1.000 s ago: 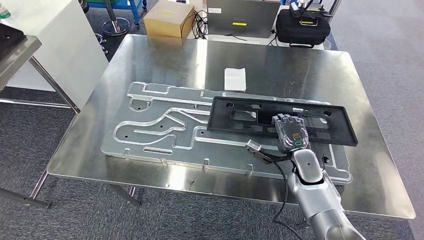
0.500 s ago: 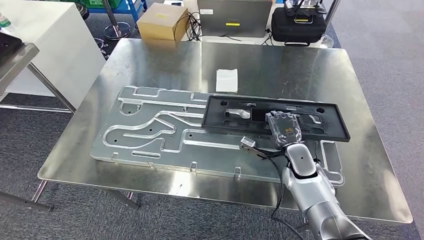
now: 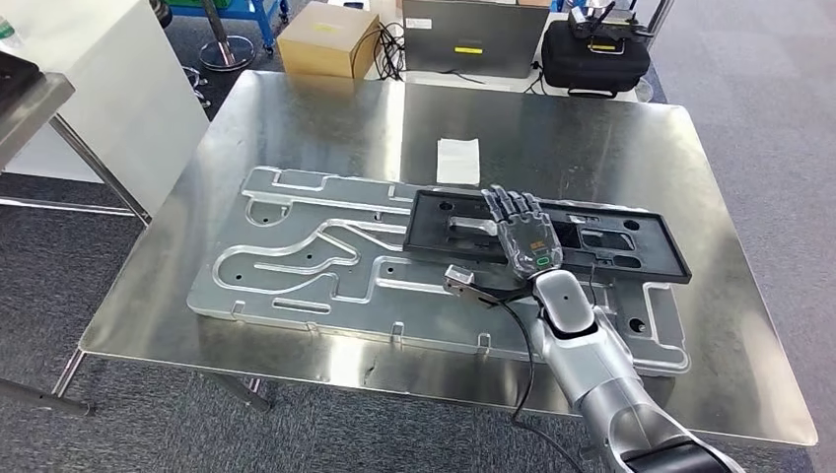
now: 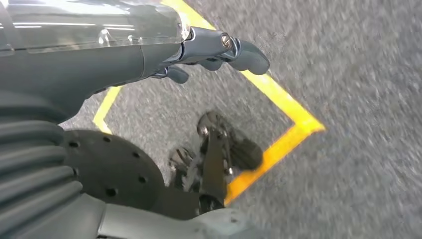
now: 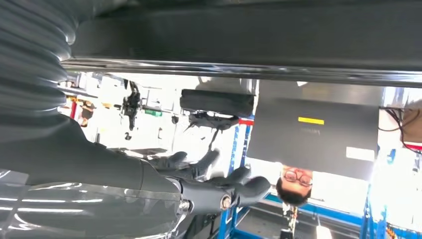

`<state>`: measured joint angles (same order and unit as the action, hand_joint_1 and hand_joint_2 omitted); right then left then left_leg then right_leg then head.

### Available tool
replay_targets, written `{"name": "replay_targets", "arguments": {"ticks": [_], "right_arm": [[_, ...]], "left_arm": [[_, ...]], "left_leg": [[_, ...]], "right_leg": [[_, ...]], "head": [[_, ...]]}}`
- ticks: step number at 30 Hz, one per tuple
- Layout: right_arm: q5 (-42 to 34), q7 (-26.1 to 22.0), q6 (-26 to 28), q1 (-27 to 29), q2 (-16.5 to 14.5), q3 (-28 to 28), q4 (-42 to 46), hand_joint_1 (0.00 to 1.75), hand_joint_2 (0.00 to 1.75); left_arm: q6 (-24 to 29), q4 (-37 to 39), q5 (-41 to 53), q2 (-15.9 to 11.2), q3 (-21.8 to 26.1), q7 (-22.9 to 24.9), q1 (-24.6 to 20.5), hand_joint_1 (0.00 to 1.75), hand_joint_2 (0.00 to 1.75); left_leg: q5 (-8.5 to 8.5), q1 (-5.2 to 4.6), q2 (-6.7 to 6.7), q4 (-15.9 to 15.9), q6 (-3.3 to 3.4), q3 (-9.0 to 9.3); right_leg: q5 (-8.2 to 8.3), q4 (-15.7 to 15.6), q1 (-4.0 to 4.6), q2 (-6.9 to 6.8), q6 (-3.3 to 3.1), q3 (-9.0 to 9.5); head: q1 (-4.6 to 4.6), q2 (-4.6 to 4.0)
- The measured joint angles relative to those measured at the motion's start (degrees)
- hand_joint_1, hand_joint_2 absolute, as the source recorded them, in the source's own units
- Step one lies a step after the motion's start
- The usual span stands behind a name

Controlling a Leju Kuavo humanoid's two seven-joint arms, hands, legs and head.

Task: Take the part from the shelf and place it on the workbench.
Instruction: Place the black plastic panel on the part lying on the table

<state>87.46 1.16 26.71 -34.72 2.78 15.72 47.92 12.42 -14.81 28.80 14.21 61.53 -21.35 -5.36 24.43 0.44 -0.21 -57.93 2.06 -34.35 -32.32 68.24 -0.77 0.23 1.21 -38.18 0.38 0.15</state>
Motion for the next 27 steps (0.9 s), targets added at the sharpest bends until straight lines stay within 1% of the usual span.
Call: {"name": "replay_targets", "arguments": {"ticks": [1, 2, 3, 4, 5, 6, 7, 8, 9, 11, 12, 13, 14, 16, 17, 18, 19, 20, 21, 22, 23, 24, 25, 26, 27], "right_arm": [[-0.1, 0.0, 0.2, 0.1, 0.1, 0.0, -0.2, 0.0, 0.0], [-0.3, 0.0, 0.3, 0.1, 0.2, 0.0, -0.3, 0.0, 0.0], [-0.5, 0.1, 0.4, 0.2, 0.3, 0.0, -0.4, 0.0, 0.0], [-0.6, 0.1, 0.5, 0.2, 0.4, 0.0, -0.4, 0.0, 0.0], [-0.6, 0.1, 0.6, 0.1, 0.5, 0.0, -0.5, 0.0, 0.0], [-0.7, 0.1, 0.6, 0.1, 0.6, 0.0, -0.5, 0.0, 0.0], [-0.7, 0.1, 0.6, 0.1, 0.6, 0.0, -0.5, 0.0, 0.0], [-0.7, 0.2, 0.5, 0.1, 0.7, 0.0, -0.5, 0.0, 0.0], [-0.7, 0.3, 0.5, 0.2, 0.7, 0.0, -0.5, 0.0, 0.0], [-0.8, 0.4, 0.5, 0.3, 0.7, 0.0, -0.5, 0.0, 0.0], [-0.8, 0.4, 0.5, 0.4, 0.7, 0.1, -0.5, 0.0, 0.0], [-0.8, 0.4, 0.5, 0.5, 0.7, 0.1, -0.5, 0.0, 0.0], [-0.8, 0.4, 0.5, 0.5, 0.7, 0.1, -0.5, 0.0, 0.0], [-0.8, 0.4, 0.4, 0.8, 0.7, 0.2, -0.5, 0.0, 0.0], [-0.8, 0.4, 0.4, 1.0, 0.7, 0.2, -0.5, 0.0, 0.0], [-0.8, 0.4, 0.4, 1.2, 0.7, 0.2, -0.5, 0.0, 0.0], [-0.8, 0.4, 0.4, 1.4, 0.7, 0.2, -0.5, 0.0, 0.0], [-0.8, 0.4, 0.4, 1.5, 0.7, 0.2, -0.5, 0.0, 0.0], [-0.8, 0.4, 0.5, 1.5, 0.7, 0.2, -0.5, 0.0, 0.0], [-0.8, 0.4, 0.5, 1.5, 0.7, 0.2, -0.4, 0.0, 0.0], [-0.8, 0.5, 0.5, 1.5, 0.7, 0.2, -0.4, 0.0, 0.0], [-0.8, 0.5, 0.5, 1.5, 0.7, 0.2, -0.4, 0.0, 0.0], [-0.8, 0.5, 0.5, 1.6, 0.8, 0.2, -0.4, 0.0, 0.0], [-0.8, 0.5, 0.5, 1.7, 0.8, 0.2, -0.3, 0.0, 0.0], [-0.8, 0.5, 0.5, 1.8, 0.9, 0.3, -0.3, 0.0, 0.0]], "left_arm": [[-0.2, 0.0, 0.0, 0.0, 0.0, 0.0, 0.0, 0.0, 0.0], [-0.3, 0.1, 0.0, 0.0, 0.0, 0.1, 0.0, 0.0, 0.0], [-0.5, 0.1, -0.1, 0.0, 0.0, 0.1, 0.0, 0.0, 0.0], [-0.7, 0.2, -0.1, 0.0, 0.0, 0.1, 0.1, 0.0, 0.0], [-0.8, 0.2, -0.2, 0.0, 0.0, 0.1, 0.1, 0.0, 0.0], [-1.0, 0.2, -0.3, 0.0, 0.1, 0.0, 0.1, 0.0, 0.0], [-1.1, 0.2, -0.4, 0.0, 0.1, -0.1, 0.1, 0.0, 0.0], [-1.3, 0.2, -0.5, 0.0, 0.1, -0.2, 0.0, 0.0, 0.0], [-1.5, 0.2, -0.5, 0.0, 0.1, -0.3, 0.0, 0.0, 0.0], [-1.8, 0.2, -0.6, 0.0, 0.2, -0.5, 0.0, 0.0, 0.0], [-1.8, 0.2, -0.7, 0.0, 0.2, -0.5, 0.0, 0.0, 0.0], [-1.8, 0.2, -0.7, 0.0, 0.2, -0.5, 0.0, 0.0, 0.0], [-1.8, 0.2, -0.7, 0.0, 0.2, -0.5, 0.0, 0.0, 0.0], [-1.8, 0.2, -0.7, 0.0, 0.2, -0.5, 0.1, 0.0, 0.0], [-1.8, 0.2, -0.7, 0.0, 0.2, -0.5, 0.1, 0.0, 0.0], [-1.8, 0.2, -0.7, 0.0, 0.2, -0.5, 0.1, 0.0, 0.0], [-1.8, 0.2, -0.7, 0.0, 0.2, -0.5, 0.1, 0.0, 0.0], [-1.8, 0.2, -0.7, 0.0, 0.2, -0.5, 0.0, 0.0, 0.0], [-1.8, 0.2, -0.7, -0.1, 0.2, -0.5, 0.0, 0.0, 0.0], [-1.9, 0.2, -0.8, -0.1, 0.2, -0.6, -0.1, 0.0, 0.0], [-1.9, 0.2, -0.8, -0.1, 0.2, -0.6, -0.2, 0.0, 0.0], [-2.0, 0.2, -0.9, -0.1, 0.2, -0.6, -0.2, 0.0, 0.0], [-2.2, 0.2, -0.9, -0.1, 0.2, -0.7, -0.2, 0.0, 0.0], [-2.3, 0.2, -1.0, -0.1, 0.3, -0.7, -0.1, 0.0, 0.0], [-2.4, 0.2, -1.0, 0.0, 0.3, -0.8, -0.1, 0.0, 0.0]], "left_leg": [[0.07, 0.0, 0.01, -0.1, 0.07, 0.0], [0.17, 0.02, 0.0, -0.2, 0.08, 0.03], [0.32, 0.06, -0.03, -0.3, 0.03, 0.1], [0.48, 0.11, -0.06, -0.5, -0.08, 0.18], [0.69, 0.16, -0.09, -0.8, -0.28, 0.26], [0.89, 0.11, -0.12, -1.2, -0.53, 0.21], [1.01, 0.01, -0.13, -1.5, -0.82, 0.05], [1.1, -0.1, -0.14, -1.8, -1.09, -0.11], [1.07, -0.19, -0.15, -1.9, -1.33, -0.23], [1.05, -0.16, -0.19, -1.9, -1.76, -0.3], [1.62, -0.1, -0.19, -2.4, -2.01, -0.47], [2.93, -0.06, -0.18, -3.7, -2.25, -0.95], [5.01, 0.01, -0.14, -6.4, -2.48, -1.86], [9.64, 0.13, -0.1, -14.0, -2.8, -4.34], [11.01, 0.16, -0.1, -16.9, -2.84, -5.13], [11.25, 0.16, -0.1, -17.8, -2.78, -4.94], [10.46, 0.15, -0.1, -16.3, -2.63, -3.62], [8.91, 0.13, -0.1, -12.6, -2.37, -1.19], [7.6, 0.09, -0.12, -8.1, -2.09, 1.53], [6.49, -0.03, -0.13, -4.2, -1.92, 3.62], [5.84, -0.18, -0.14, -1.7, -1.79, 4.89], [5.62, -0.34, -0.16, -0.7, -1.71, 5.15], [5.15, -0.5, -0.17, -0.6, -1.61, 4.9], [4.64, -0.44, -0.14, -0.4, -1.37, 4.63], [3.93, -0.33, -0.02, 0.0, -1.05, 4.43]], "right_leg": [[-1.15, 3.5, -0.09, 0.0, 0.17, -1.87], [-1.37, 5.6, -0.19, -0.02, 0.33, -3.16], [-0.51, 5.7, -0.3, -0.04, 0.47, -3.48], [1.34, 3.6, -0.44, -0.08, 0.57, -2.7], [3.58, -0.2, -0.6, -0.15, 0.63, -1.1], [5.13, -3.7, -0.63, -0.18, 0.62, 0.48], [6.19, -6.3, -0.63, -0.13, 0.45, 1.6], [6.54, -7.7, -0.55, -0.06, 0.26, 2.1], [6.43, -7.9, -0.4, 0.04, -0.01, 2.09], [6.8, -8.1, -0.38, 0.04, -0.64, 1.96], [7.01, -8.3, -0.45, -0.05, -1.02, 1.94], [7.27, -8.5, -0.56, -0.15, -1.42, 1.84], [7.53, -8.6, -0.61, -0.24, -1.8, 1.64], [8.03, -8.6, -0.48, -0.33, -2.23, 0.94], [8.3, -8.5, -0.39, -0.36, -2.31, 0.55], [8.61, -8.5, -0.32, -0.37, -2.29, 0.19], [8.92, -8.5, -0.27, -0.36, -2.23, -0.15], [9.26, -8.5, -0.23, -0.33, -2.12, -0.44], [9.61, -8.5, -0.21, -0.3, -1.94, -0.68], [9.98, -8.5, -0.16, -0.27, -1.65, -0.88], [10.39, -8.6, -0.14, -0.27, -1.3, -1.03], [10.82, -8.8, -0.14, -0.29, -0.91, -1.12], [11.31, -9.1, -0.16, -0.3, -0.51, -1.16], [11.79, -9.4, -0.14, -0.25, -0.15, -1.17], [11.68, -9.4, -0.19, -0.17, 0.16, -1.34]], "head": [[0.01, 0.0], [0.02, 0.0], [0.03, 0.0], [0.03, 0.0], [0.04, 0.0], [0.05, 0.0], [0.01, 0.01], [-0.07, 0.01], [-0.14, 0.01], [-0.23, 0.01], [-0.24, 0.0], [-0.34, 0.0], [-0.44, 0.0], [-0.61, 0.0], [-0.61, 0.0], [-0.61, 0.0], [-0.61, 0.0], [-0.61, 0.0], [-0.61, 0.01], [-0.58, 0.01], [-0.57, 0.01], [-0.56, 0.01], [-0.55, 0.0], [-0.55, 0.0], [-0.56, 0.0]]}}
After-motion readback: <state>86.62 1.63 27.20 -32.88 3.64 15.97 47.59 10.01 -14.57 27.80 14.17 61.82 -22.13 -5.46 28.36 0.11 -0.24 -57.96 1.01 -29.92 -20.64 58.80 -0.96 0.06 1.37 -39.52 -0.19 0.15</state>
